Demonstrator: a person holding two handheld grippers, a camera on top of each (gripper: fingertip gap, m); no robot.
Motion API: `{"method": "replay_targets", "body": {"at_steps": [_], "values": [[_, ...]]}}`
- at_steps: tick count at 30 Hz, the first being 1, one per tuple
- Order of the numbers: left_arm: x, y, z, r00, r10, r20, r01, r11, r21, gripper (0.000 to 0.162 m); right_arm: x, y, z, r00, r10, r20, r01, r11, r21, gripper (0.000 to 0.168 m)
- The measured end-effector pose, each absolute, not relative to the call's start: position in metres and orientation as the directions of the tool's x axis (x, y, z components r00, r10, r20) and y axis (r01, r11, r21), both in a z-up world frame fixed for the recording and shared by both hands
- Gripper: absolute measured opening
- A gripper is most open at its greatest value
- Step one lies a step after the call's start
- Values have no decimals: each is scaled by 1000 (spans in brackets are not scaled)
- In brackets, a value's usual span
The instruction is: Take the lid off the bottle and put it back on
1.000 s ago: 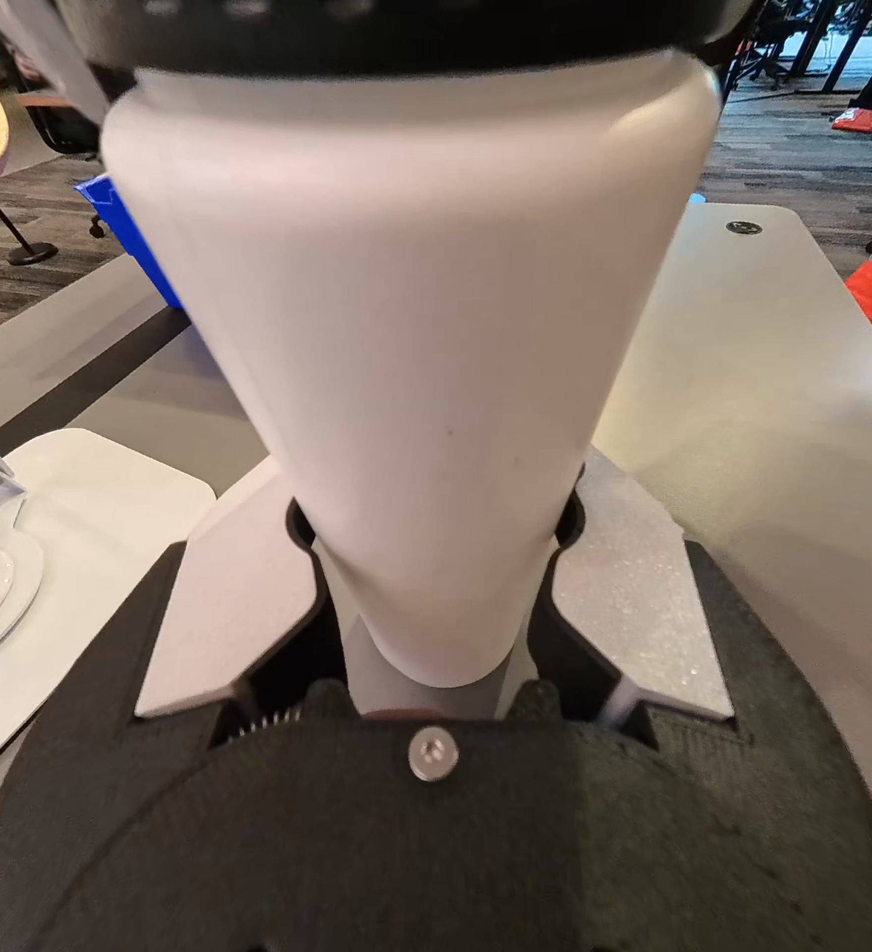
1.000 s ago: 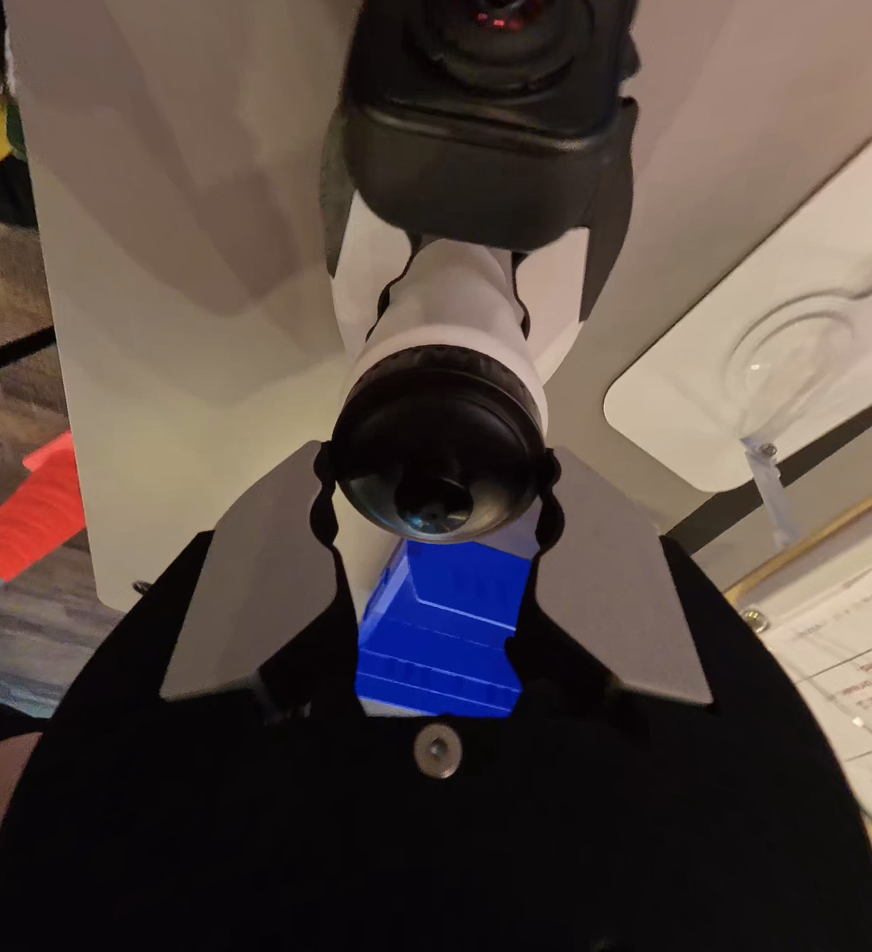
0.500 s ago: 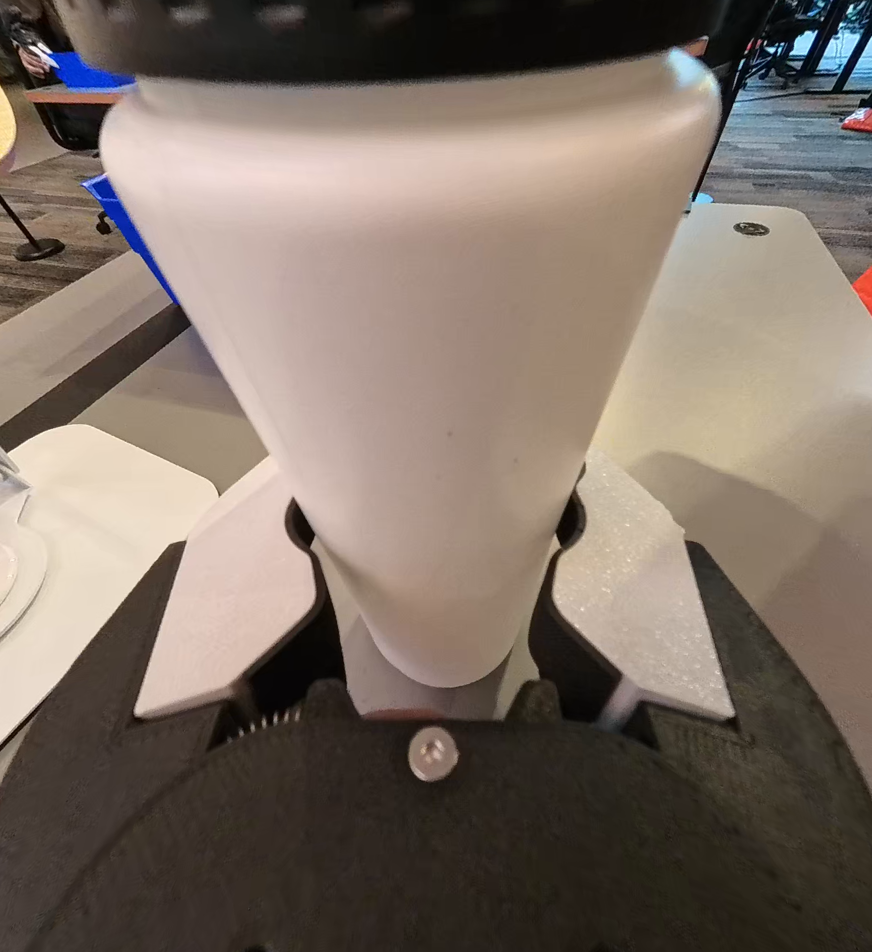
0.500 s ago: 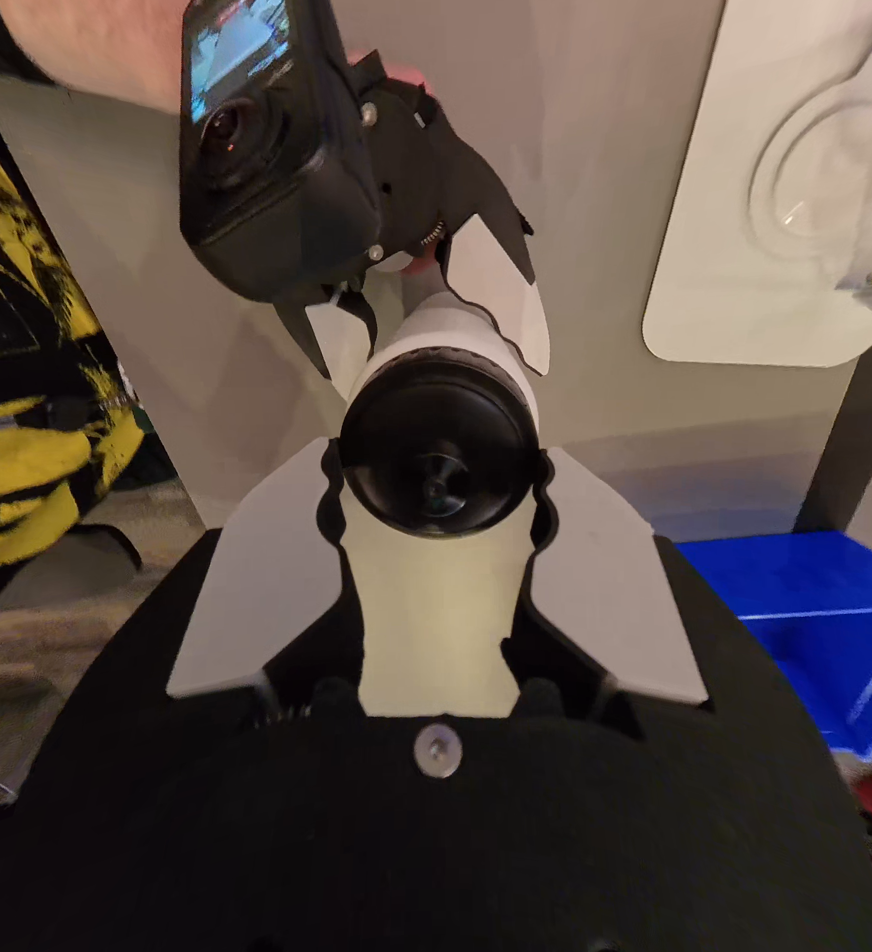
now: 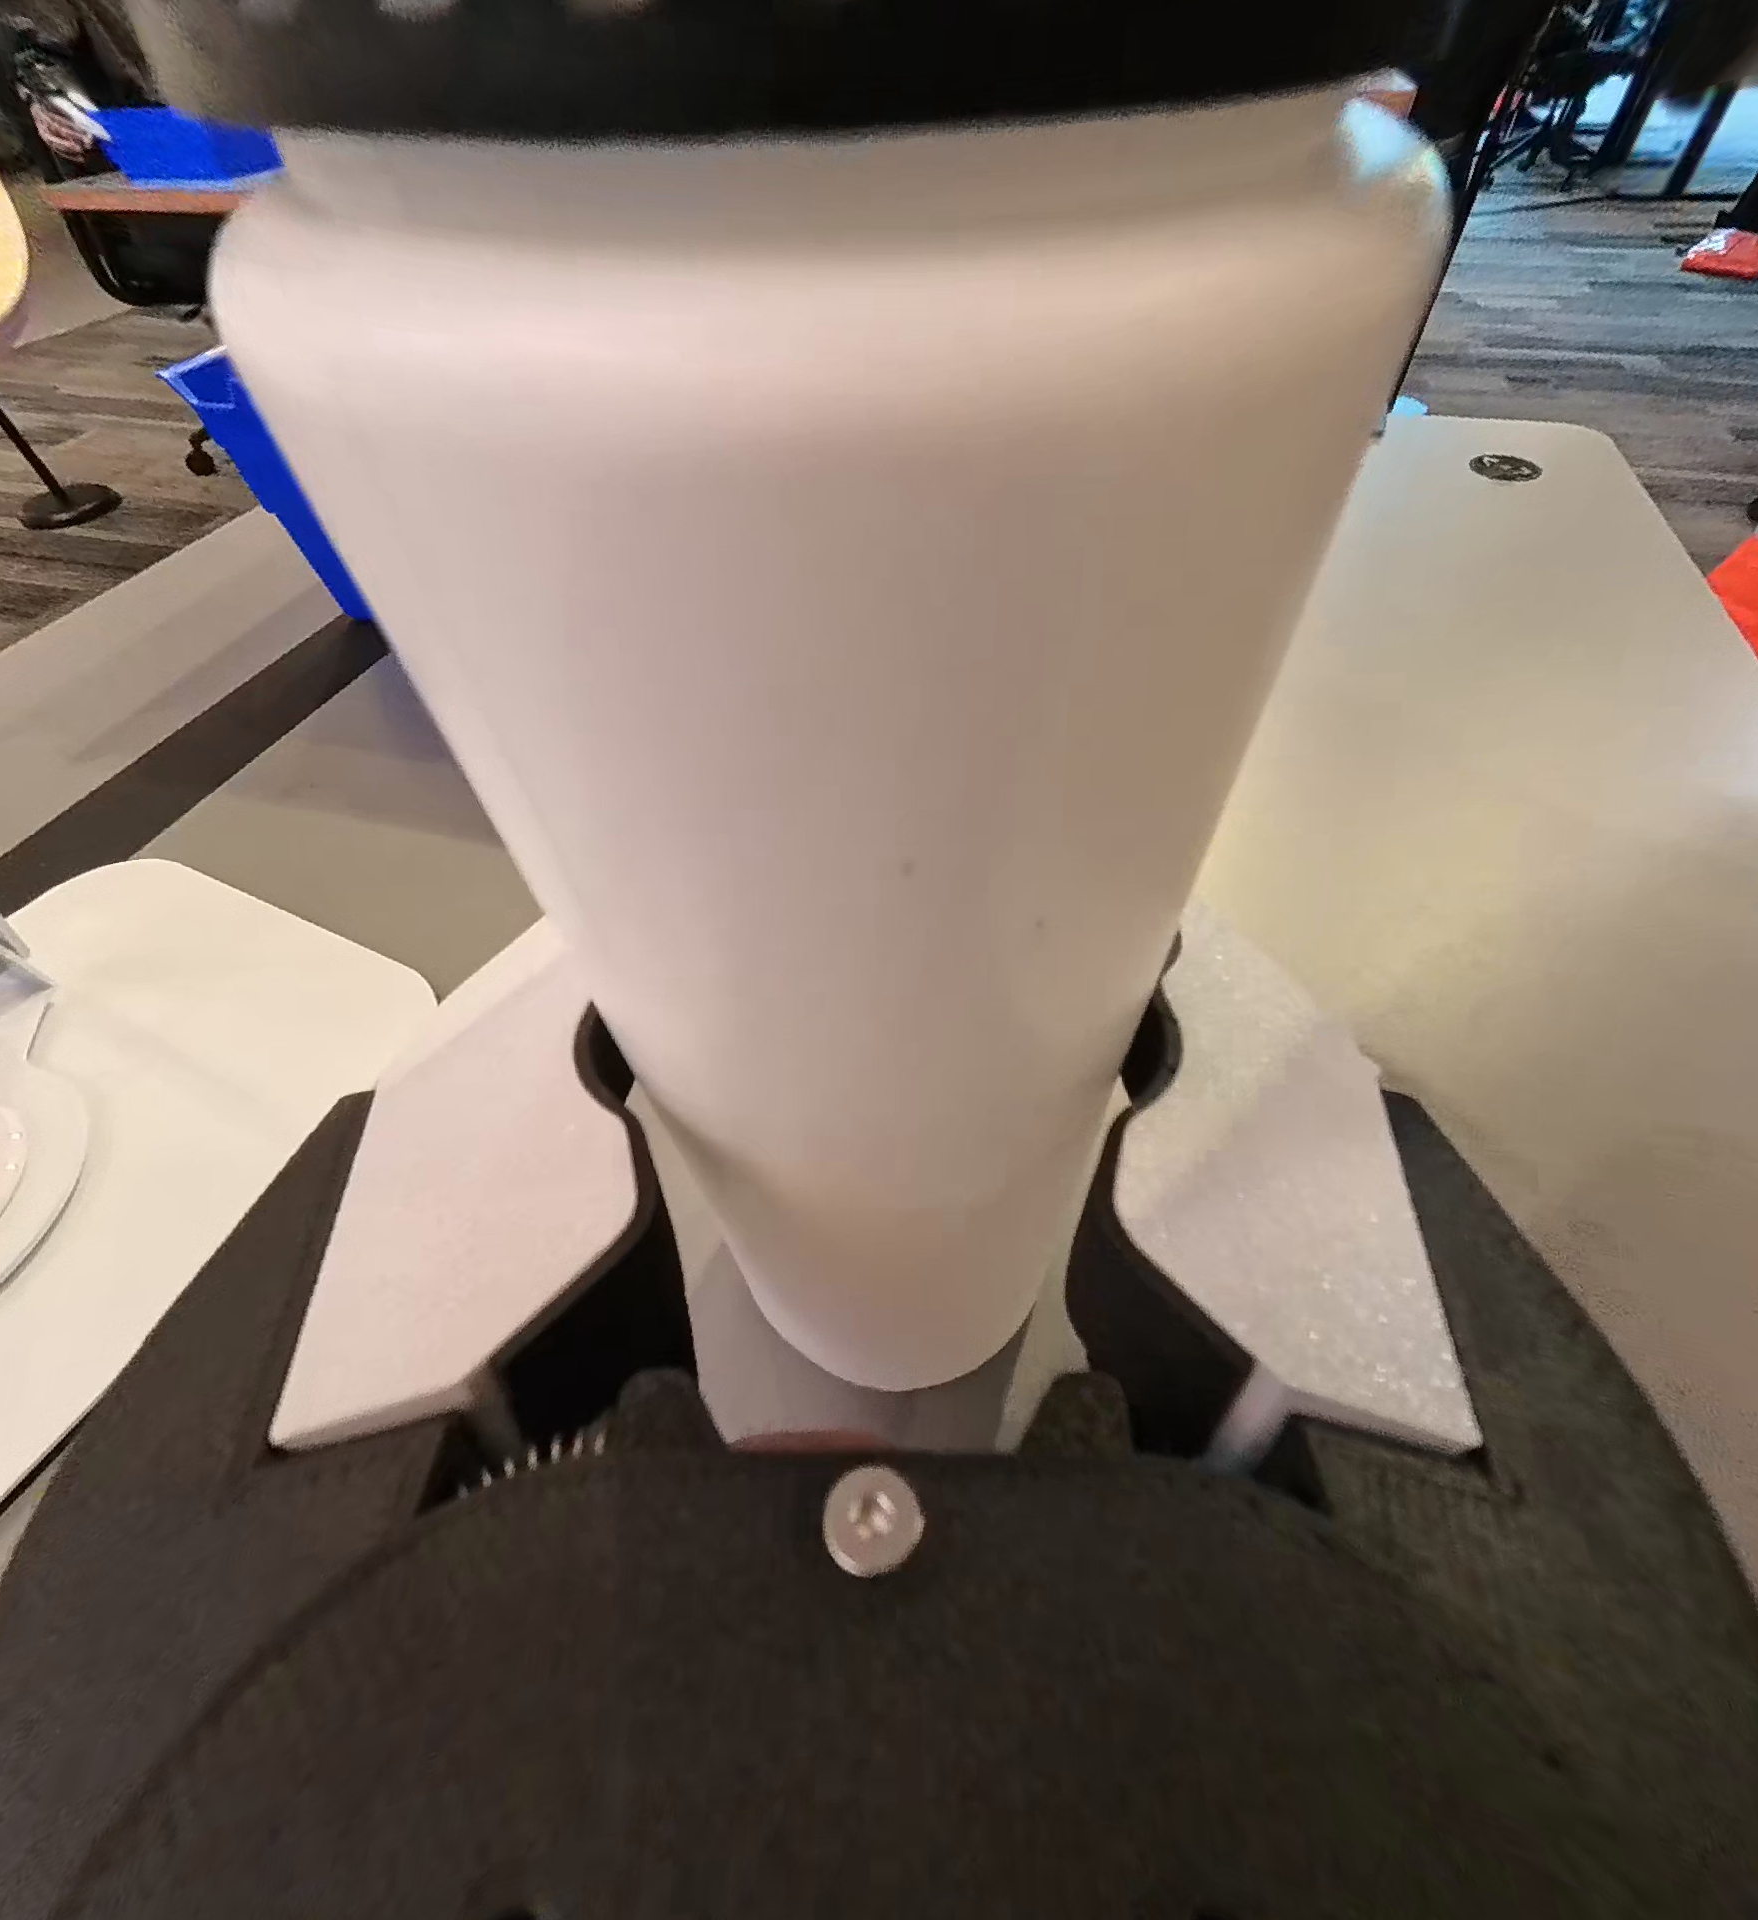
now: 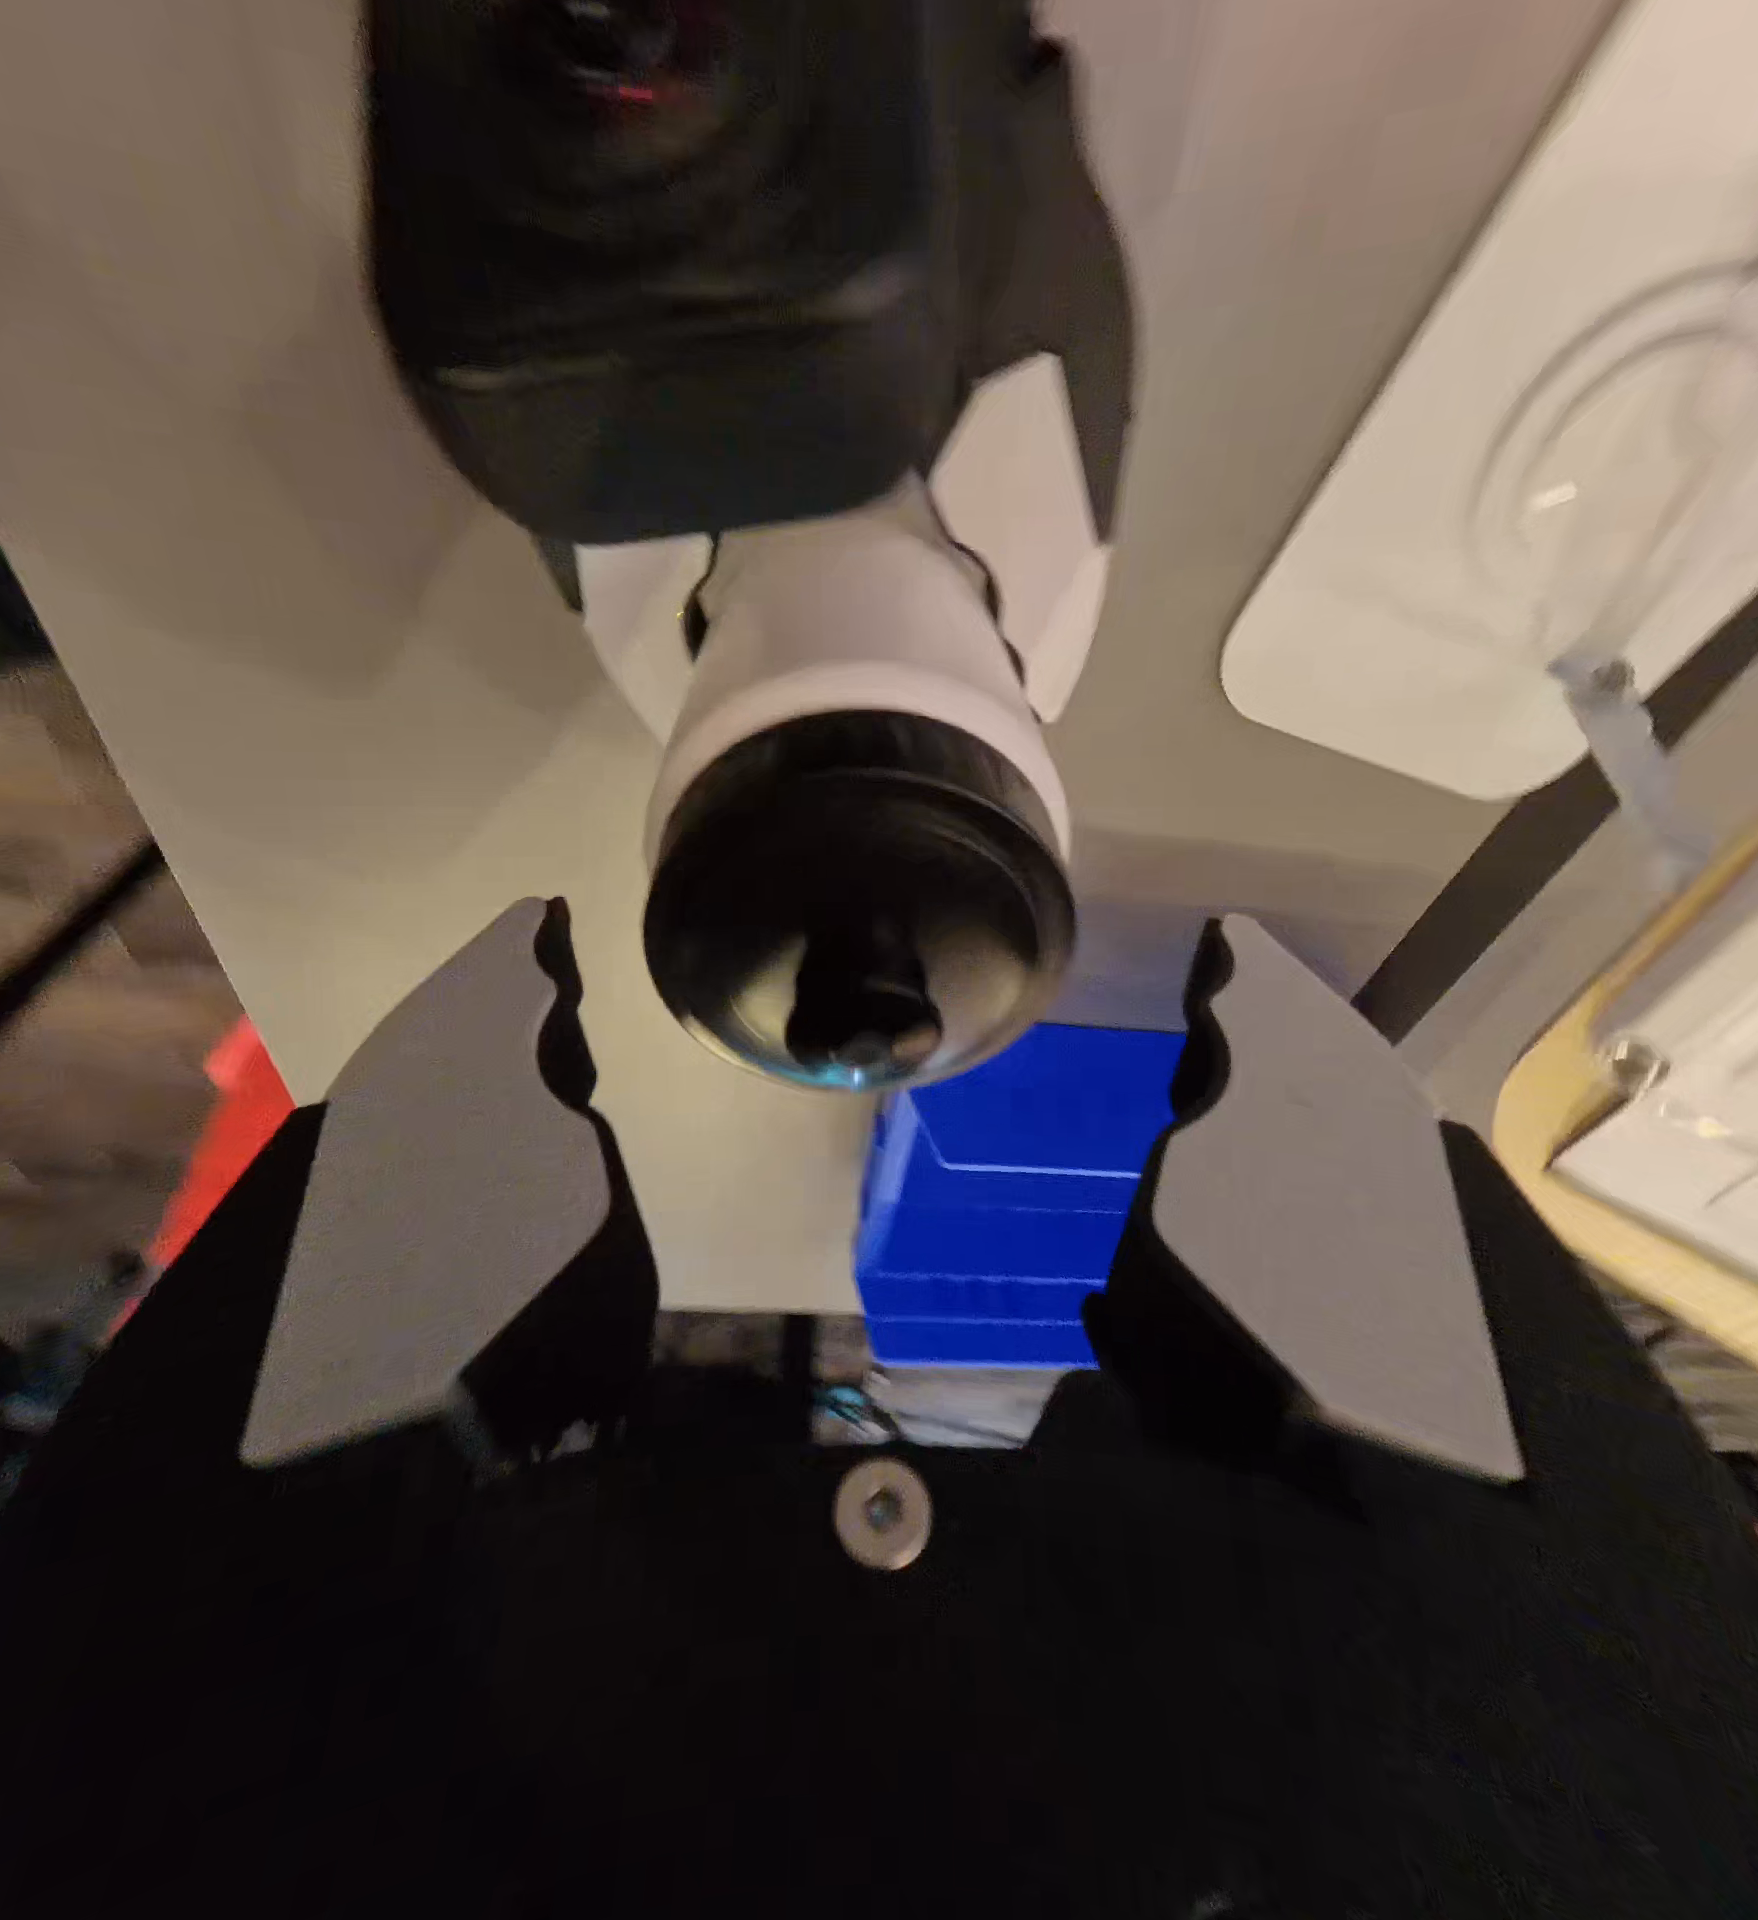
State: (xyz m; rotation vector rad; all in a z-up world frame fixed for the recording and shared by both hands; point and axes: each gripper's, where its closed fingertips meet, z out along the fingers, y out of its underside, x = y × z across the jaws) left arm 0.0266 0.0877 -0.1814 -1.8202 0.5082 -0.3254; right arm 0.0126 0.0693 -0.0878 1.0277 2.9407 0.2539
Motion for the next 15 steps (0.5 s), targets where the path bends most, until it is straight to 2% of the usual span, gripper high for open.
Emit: {"method": "replay_targets", "body": {"at_steps": [1,3,4,6,8,12,15], "values": [[27,88,-181,867,-497,-30,-174,-245,-954,94,11,71,-84,-726,685,51,686,719,113,107],[27,88,-181,867,-497,-27,-171,-246,-954,94,13,66,-80,-600,800,-15,799,600,22,106],[27,88,-181,868,-497,-28,-171,-245,-954,94,14,62,-80,-548,835,-59,836,548,-15,98],[27,88,-181,869,-495,-27,-170,-246,-954,95,17,57,-81,-480,869,-122,877,479,-40,83],[27,88,-181,869,-494,-29,-172,-247,-954,95,17,59,-85,-458,881,-117,888,458,-28,77],[26,88,-181,869,-494,-32,-175,-245,-953,95,17,59,-91,-537,838,-98,841,541,15,77],[27,87,-181,866,-499,-37,-180,-242,-954,94,18,61,-90,-694,717,-64,715,697,63,77]]}}
